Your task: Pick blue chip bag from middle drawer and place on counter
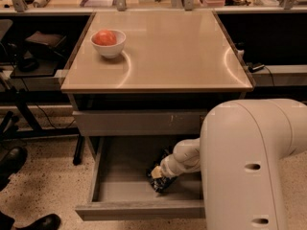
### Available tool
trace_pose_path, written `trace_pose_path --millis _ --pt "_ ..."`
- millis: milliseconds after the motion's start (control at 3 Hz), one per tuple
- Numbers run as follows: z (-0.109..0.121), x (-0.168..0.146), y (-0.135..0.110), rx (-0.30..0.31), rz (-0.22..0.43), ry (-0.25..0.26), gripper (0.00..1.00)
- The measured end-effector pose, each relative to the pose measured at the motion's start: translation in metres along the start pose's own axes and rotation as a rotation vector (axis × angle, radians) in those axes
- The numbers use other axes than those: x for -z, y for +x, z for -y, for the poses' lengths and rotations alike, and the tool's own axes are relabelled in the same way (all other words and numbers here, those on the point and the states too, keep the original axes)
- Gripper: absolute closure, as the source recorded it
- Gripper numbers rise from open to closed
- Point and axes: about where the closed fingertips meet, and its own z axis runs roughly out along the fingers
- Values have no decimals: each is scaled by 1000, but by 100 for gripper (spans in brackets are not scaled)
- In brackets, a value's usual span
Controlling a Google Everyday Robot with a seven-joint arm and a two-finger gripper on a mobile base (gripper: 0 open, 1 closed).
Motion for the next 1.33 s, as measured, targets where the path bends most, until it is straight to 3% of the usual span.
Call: trace_pose_path --millis 333,667,1000,1333 --pt "-19 29 -28 95 70 -70 100" --pt "-46 77 -33 194 190 -141 100" --pt "-78 125 -14 255 294 -167 100" --pt "-90 140 -12 275 341 -186 100"
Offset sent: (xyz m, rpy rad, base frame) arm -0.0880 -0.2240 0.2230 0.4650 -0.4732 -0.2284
